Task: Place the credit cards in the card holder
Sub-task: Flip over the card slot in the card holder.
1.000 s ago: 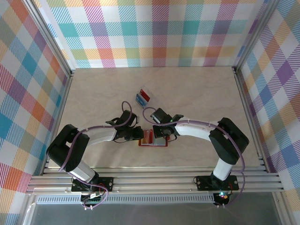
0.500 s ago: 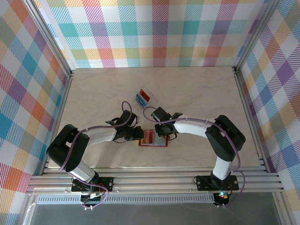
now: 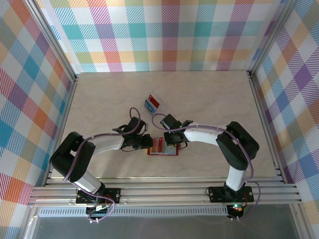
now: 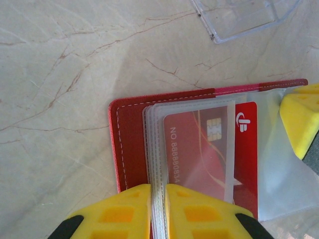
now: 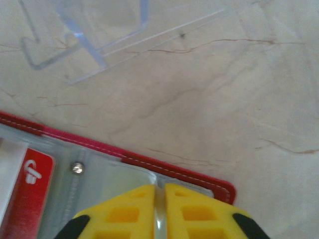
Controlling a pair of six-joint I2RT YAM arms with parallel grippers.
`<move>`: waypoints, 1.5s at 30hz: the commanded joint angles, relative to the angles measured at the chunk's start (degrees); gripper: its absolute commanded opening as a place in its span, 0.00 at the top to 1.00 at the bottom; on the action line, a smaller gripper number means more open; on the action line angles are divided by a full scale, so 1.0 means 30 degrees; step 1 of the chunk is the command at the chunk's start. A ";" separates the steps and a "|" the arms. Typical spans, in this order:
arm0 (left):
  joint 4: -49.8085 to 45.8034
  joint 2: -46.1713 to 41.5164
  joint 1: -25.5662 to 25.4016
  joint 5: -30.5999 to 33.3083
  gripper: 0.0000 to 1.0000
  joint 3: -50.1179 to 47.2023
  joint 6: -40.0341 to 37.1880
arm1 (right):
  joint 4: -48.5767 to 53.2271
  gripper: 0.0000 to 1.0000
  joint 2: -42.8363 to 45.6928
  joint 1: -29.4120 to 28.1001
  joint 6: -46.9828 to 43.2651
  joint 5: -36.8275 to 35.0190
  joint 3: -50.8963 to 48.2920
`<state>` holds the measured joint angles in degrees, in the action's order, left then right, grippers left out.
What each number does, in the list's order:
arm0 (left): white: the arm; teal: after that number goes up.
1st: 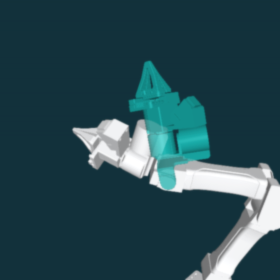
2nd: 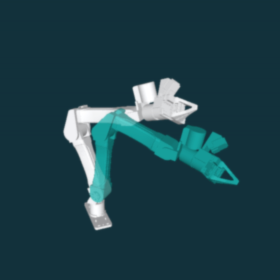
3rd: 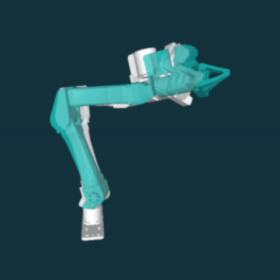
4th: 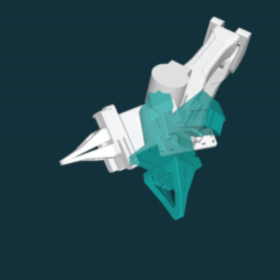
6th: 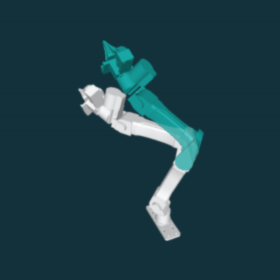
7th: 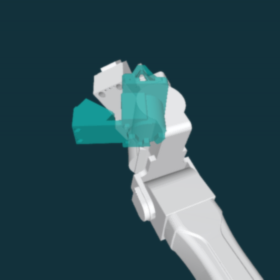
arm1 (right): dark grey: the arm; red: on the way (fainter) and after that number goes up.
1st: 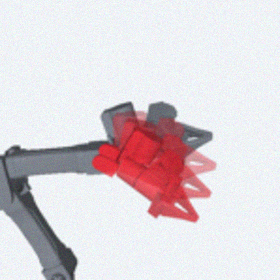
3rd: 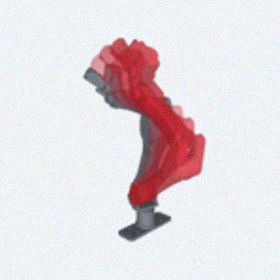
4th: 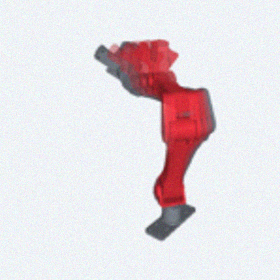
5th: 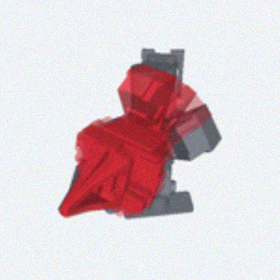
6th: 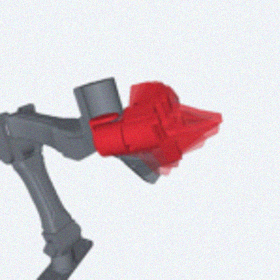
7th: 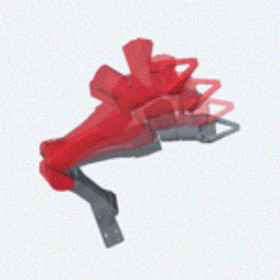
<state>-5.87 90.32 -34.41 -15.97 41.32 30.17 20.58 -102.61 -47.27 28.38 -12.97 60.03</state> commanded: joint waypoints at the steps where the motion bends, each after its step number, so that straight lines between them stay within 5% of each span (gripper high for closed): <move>1: -0.0945 0.0676 -0.0247 0.0074 0.84 0.0011 -0.0276 | 0.0081 0.94 -0.0336 0.0041 0.0077 0.0683 -0.0707; 3: -0.0944 0.0668 -0.0246 0.0102 0.84 0.0010 -0.0274 | -0.0076 1.00 -0.0081 0.0048 -0.0054 0.1000 -0.0594; 22: -0.0930 0.0881 -0.0306 0.0371 0.85 -0.0003 -0.0093 | -0.0707 1.00 0.1596 -0.0122 0.0148 0.3513 0.0508; 45: -0.0739 0.0391 -0.0453 0.0622 0.85 -0.0261 0.0323 | -0.3205 1.00 -0.1000 -0.0622 0.2422 0.5570 0.1660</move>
<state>-4.95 91.26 -34.76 -15.77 41.89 30.63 14.85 -104.49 -48.47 33.71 0.49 65.34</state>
